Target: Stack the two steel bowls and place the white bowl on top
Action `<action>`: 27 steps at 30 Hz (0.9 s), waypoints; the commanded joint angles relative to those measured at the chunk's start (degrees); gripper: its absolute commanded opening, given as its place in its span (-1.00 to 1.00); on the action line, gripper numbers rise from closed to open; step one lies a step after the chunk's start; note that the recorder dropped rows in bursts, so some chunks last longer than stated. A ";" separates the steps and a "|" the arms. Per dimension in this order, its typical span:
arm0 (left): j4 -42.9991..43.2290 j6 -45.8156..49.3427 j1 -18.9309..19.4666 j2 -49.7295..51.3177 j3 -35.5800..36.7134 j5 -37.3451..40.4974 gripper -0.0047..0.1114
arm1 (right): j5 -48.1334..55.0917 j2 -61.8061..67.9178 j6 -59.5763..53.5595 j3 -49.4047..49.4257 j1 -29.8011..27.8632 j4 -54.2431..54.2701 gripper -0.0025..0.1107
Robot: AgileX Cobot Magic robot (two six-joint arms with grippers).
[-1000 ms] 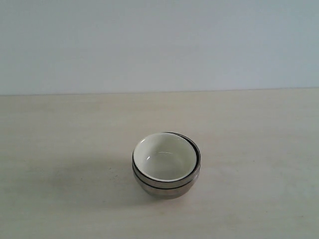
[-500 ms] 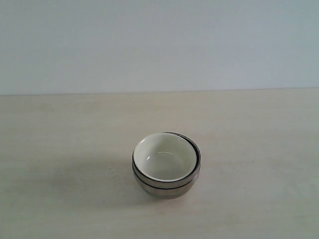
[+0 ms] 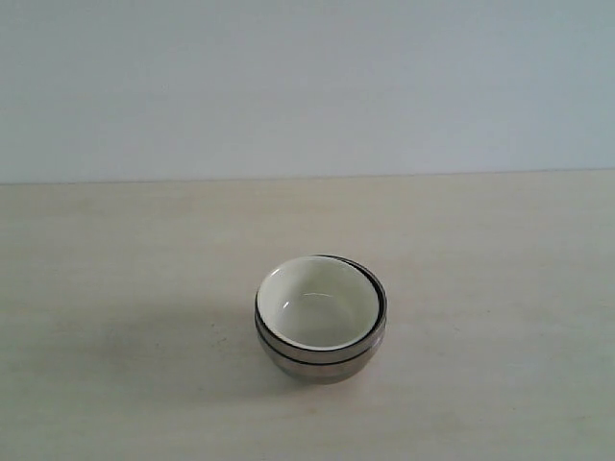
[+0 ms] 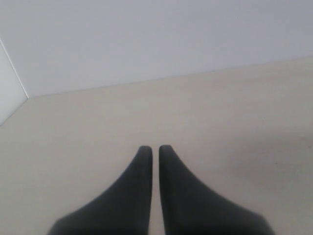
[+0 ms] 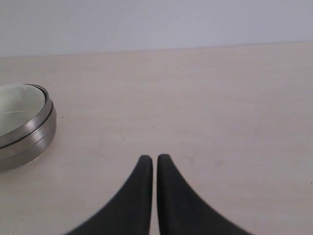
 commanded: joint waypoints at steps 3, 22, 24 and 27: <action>-0.39 -0.56 0.14 -0.22 0.20 -0.41 -0.85 | 1.02 -0.35 -3.03 -0.03 -0.42 -0.56 -0.96; -0.39 -0.56 0.14 -0.22 0.20 -0.41 -0.85 | 1.02 -0.35 -2.93 -0.03 -0.42 -0.33 -0.96; -0.39 -0.56 0.14 -0.22 0.20 -0.41 -0.85 | 1.02 -0.35 -2.93 -0.03 -0.42 -0.33 -0.96; -0.39 -0.56 0.14 -0.22 0.20 -0.41 -0.85 | 1.02 -0.35 -3.05 -0.03 -0.42 -0.33 -0.96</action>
